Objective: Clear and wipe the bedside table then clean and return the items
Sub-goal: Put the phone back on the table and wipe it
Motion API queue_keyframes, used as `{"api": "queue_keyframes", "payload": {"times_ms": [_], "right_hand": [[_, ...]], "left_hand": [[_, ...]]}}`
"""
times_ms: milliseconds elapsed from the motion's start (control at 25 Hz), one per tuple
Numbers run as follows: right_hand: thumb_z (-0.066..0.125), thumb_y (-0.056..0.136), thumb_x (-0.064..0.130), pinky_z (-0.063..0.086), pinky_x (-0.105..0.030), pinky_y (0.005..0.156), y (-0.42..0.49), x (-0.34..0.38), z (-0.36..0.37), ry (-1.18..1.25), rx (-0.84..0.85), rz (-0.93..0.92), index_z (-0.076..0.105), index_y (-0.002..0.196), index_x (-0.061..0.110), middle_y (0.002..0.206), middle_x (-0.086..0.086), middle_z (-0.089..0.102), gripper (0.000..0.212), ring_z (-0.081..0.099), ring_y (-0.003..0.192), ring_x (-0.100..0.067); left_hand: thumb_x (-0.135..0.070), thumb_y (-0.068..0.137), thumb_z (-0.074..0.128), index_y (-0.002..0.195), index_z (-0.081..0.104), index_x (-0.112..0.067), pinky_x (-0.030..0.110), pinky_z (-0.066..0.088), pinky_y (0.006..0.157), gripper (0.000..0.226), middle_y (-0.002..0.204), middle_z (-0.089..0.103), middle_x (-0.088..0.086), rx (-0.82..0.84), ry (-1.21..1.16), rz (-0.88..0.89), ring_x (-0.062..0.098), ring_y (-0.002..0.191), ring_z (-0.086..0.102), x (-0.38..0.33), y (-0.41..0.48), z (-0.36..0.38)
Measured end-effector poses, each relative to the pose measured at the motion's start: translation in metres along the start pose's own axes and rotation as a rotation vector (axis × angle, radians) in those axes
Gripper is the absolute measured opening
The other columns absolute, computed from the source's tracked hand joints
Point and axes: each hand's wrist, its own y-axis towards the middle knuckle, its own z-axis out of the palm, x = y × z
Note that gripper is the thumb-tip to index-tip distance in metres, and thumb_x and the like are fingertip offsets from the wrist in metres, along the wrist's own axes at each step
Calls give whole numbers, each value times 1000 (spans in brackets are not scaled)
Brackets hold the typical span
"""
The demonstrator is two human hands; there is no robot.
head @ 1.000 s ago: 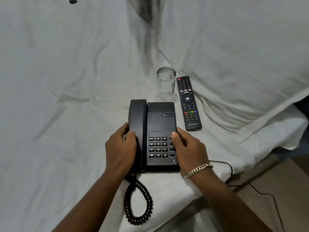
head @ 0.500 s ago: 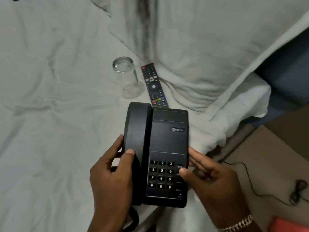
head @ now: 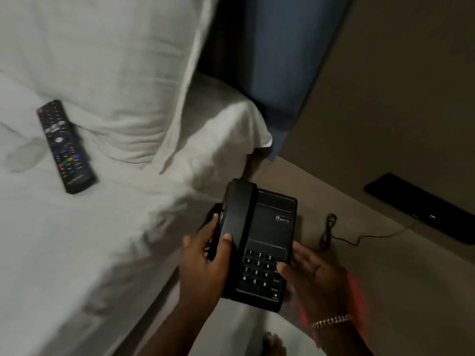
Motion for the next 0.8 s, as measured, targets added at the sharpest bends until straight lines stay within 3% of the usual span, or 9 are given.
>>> {"api": "queue_keyframes", "payload": {"times_ms": [80, 160, 240, 440, 600, 720, 800], "right_hand": [[70, 74, -6, 56, -47, 87, 30, -19, -24, 7, -34, 41, 59, 117, 15, 124, -17, 63, 49, 65, 105, -27], [70, 75, -4, 52, -52, 93, 60, -34, -37, 3, -65, 69, 56, 122, 14, 129, -17, 60, 52, 61, 112, -31], [69, 74, -6, 50, -54, 96, 94, -44, -45, 34, -92, 86, 55, 124, 12, 130, -18, 59, 55, 60, 114, -32], [71, 71, -8, 49, -53, 98, 158, -56, -57, 52, -112, 39, 57, 119, 12, 128, -18, 61, 54, 63, 109, -30], [70, 76, -3, 49, -47, 98, 157, -58, -55, 17, -71, -25, 54, 122, 13, 131, -16, 60, 52, 61, 111, -24], [67, 83, 15, 50, -24, 86, 106, -63, -67, -308, -153, -227, 57, 123, 17, 123, -8, 65, 41, 62, 108, -17], [60, 84, 34, 47, -28, 90, 67, -83, -89, -710, -233, -536, 61, 120, 20, 121, -6, 66, 38, 59, 111, -21]], "left_hand": [[-40, 88, 57, 129, 54, -41, 14, 45, 83, 41, 103, 52, 2, 97, 72, -15, 1, 89, 55, 12, 15, 44], [-51, 84, 49, 131, 52, -45, 37, 49, 94, 47, 104, 49, 1, 169, 161, -12, 12, 96, 56, 28, 35, 78], [-55, 83, 43, 136, 47, -44, 48, 45, 100, 54, 107, 48, 4, 223, 255, -9, 23, 105, 55, 43, 57, 105], [-47, 86, 41, 142, 37, -44, 39, 33, 107, 56, 115, 47, 10, 311, 377, 65, 29, 118, 44, 56, 94, 146], [-45, 81, 38, 144, 34, -44, 48, 32, 110, 62, 125, 44, 15, 343, 428, 94, 34, 123, 40, 50, 110, 150], [-47, 88, 45, 147, 27, -38, 51, 28, 114, 63, 147, 35, 13, 372, 415, 218, 32, 138, 30, 50, 103, 136], [-56, 84, 51, 151, 17, -29, 49, 13, 120, 80, 161, 19, 3, 424, 446, 322, 22, 149, 10, 58, 89, 124]]}}
